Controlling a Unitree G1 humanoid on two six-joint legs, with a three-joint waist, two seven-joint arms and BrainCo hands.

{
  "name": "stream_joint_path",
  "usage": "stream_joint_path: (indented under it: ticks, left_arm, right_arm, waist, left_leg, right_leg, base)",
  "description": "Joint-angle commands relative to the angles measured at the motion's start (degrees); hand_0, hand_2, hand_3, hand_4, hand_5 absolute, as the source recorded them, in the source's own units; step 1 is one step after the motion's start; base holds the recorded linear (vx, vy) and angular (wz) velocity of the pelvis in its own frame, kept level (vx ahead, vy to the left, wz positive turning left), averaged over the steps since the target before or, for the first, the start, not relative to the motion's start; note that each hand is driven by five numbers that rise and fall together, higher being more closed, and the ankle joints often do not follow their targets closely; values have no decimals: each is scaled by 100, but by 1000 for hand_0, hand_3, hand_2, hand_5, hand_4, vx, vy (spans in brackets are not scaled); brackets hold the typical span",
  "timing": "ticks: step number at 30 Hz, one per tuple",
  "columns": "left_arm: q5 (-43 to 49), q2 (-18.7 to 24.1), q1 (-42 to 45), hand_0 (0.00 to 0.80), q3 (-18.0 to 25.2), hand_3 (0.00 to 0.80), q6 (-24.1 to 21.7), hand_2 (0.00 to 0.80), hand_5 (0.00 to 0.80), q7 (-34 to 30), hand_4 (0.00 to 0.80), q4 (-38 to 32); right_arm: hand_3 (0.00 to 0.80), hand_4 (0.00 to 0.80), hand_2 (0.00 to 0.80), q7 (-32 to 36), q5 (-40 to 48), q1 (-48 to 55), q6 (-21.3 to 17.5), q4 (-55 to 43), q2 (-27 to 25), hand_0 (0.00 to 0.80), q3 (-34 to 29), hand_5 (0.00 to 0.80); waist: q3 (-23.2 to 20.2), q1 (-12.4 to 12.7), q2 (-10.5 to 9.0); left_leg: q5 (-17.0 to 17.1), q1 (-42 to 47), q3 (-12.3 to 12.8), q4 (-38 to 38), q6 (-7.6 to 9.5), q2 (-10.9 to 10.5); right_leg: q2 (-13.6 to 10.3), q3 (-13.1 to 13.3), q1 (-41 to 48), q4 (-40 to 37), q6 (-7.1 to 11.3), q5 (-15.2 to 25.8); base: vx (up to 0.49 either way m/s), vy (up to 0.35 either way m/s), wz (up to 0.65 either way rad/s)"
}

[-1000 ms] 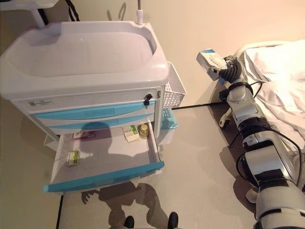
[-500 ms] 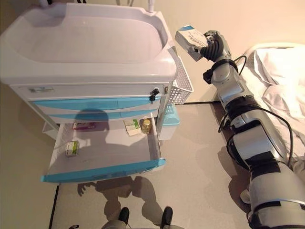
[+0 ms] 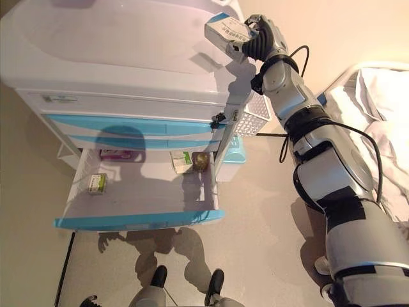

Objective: Open the drawer and pick up the medicine

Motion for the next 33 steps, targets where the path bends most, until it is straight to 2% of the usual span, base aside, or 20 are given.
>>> stream_joint_path:
  ticks: [1, 13, 32, 33]
  left_arm:
    - [-168, 267, -231, 0, -99, 0, -43, 0, 0, 140, 0, 211]
    - [-184, 384, -363, 0, -220, 0, -76, 0, 0, 206, 0, 184]
    - [-192, 396, -515, 0, -378, 0, -85, 0, 0, 292, 0, 165]
    - [-187, 392, -523, 0, -387, 0, -85, 0, 0, 288, 0, 162]
  right_arm:
    - [800, 800, 800, -128, -129, -783, -197, 436, -96, 800, 275, 800]
    - [800, 800, 800, -102, -476, -1168, -153, 845, 165, 800, 663, 800]
    - [800, 800, 800, -159, -808, -1264, -160, 907, 518, 800, 776, 800]
    - [703, 703, 703, -164, -813, -1267, -157, 909, 530, 703, 774, 703]
  waist:
    - [150, 151, -166]
    - [312, 340, -227]
    - [442, 479, -212]
    - [441, 477, -211]
  left_leg:
    - [354, -243, -280, -194, 211, -185]
    - [419, -438, -455, -169, 206, -226]
    - [462, -607, -644, -143, 210, -281]
    - [464, -609, -652, -147, 211, -282]
  right_leg:
    - [-45, -71, 164, 178, 463, -31]
    - [-60, -208, 36, 184, 478, 7]
    - [-96, -346, -37, 206, 475, -24]
    - [-95, -345, -42, 209, 474, -25]
  base:
    - [-12, -9, 8]
    - [-8, -5, 8]
    - [2, -1, 6]
    - [0, 0, 0]
